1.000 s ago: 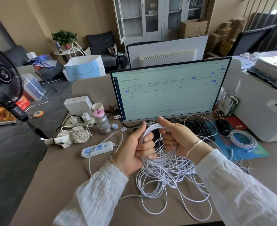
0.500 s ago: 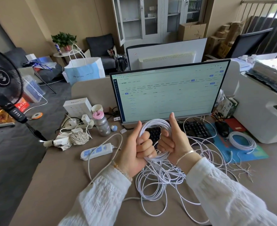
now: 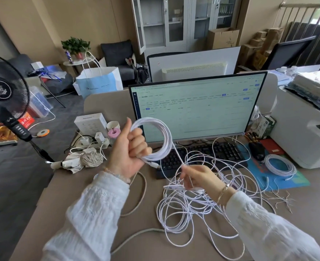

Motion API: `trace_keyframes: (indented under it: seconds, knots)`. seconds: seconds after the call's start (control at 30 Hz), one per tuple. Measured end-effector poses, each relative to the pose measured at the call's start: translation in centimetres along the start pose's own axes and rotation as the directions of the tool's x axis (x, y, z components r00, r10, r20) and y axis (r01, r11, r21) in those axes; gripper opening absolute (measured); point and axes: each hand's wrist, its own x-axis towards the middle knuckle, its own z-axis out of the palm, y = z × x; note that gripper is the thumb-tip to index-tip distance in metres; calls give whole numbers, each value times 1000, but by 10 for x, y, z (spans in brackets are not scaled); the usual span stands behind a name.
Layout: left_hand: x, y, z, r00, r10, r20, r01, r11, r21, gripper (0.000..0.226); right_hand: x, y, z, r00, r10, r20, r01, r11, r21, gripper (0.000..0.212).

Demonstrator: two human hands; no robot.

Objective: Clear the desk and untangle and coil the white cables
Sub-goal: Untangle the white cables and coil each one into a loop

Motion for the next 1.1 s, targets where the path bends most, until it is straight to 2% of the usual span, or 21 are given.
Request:
trace_keyframes:
  seconds: [0.13, 0.23, 0.33, 0.4, 0.5, 0.53, 0.6, 0.73, 0.8, 1.0, 1.1]
  knots:
    - [3, 30, -13, 994, 109, 2, -109, 994, 2, 51, -1, 24, -20, 990, -86, -111, 46, 945, -324, 22]
    - [2, 42, -19, 986, 163, -18, -163, 987, -1, 52, 6, 33, -36, 953, -185, -242, 18, 826, -563, 23]
    - [1, 44, -22, 981, 189, -45, -186, 981, 55, 52, 6, 35, -47, 890, -308, -336, 30, 775, -631, 23]
    - [1, 43, -24, 979, 194, -63, -189, 979, 80, 53, 2, 29, -48, 861, -375, -345, 66, 754, -654, 23]
    - [3, 40, -27, 981, 183, -69, -177, 981, 79, 55, -7, 8, -36, 823, -491, -284, 155, 676, -720, 25]
    - [4, 38, -28, 983, 172, -67, -167, 983, 76, 54, -11, 0, -30, 820, -522, -234, 187, 632, -752, 19]
    - [7, 36, -30, 988, 147, -51, -143, 987, 67, 51, -19, -15, -18, 832, -542, -117, 262, 570, -779, 23]
    - [12, 29, -32, 994, 107, -36, -102, 989, 112, 47, -42, -47, 8, 783, -617, 81, 477, 511, -715, 23]
    - [14, 26, -32, 995, 94, -36, -86, 981, 174, 46, -51, -62, 16, 762, -633, 138, 537, 498, -681, 20]
    - [12, 14, -23, 997, 81, -15, -72, 941, 331, 44, -65, -91, 34, 747, -624, 229, 592, 468, -656, 19]
    - [7, 10, -20, 999, 48, 14, -49, 889, 455, 45, -65, -100, 39, 719, -673, 174, 607, 486, -629, 21]
